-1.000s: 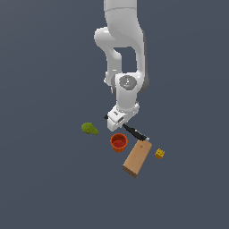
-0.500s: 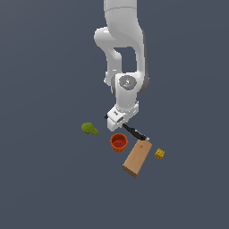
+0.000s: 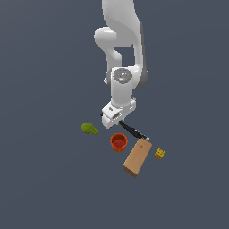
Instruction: Pick up a designated object from a clutter of objects.
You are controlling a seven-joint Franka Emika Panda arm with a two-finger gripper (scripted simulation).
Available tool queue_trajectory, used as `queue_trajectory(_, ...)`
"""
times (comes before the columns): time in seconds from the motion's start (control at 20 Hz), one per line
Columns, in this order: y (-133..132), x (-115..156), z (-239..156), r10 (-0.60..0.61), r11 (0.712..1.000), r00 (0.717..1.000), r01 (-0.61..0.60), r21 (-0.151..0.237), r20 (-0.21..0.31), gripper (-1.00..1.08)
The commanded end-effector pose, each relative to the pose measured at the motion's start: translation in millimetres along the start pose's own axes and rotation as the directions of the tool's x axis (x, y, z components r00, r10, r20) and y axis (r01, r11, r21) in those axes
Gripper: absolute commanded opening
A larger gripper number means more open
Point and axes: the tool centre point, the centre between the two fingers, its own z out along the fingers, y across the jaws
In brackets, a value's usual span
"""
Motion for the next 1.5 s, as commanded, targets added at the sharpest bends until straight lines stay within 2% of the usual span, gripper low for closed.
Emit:
queue_trajectory(0.0, 9, -4, -16, 0.000, 1.000, 1.000, 0.000, -0.001, -0.002, -1.00)
queue_trajectory(1.0, 116, -59, -195, -0.002, 1.000, 1.000, 0.002, 0.002, -0.002, -1.00)
queue_trajectory(1.45, 152, -74, -249, -0.002, 1.000, 1.000, 0.002, 0.001, 0.000, -1.00)
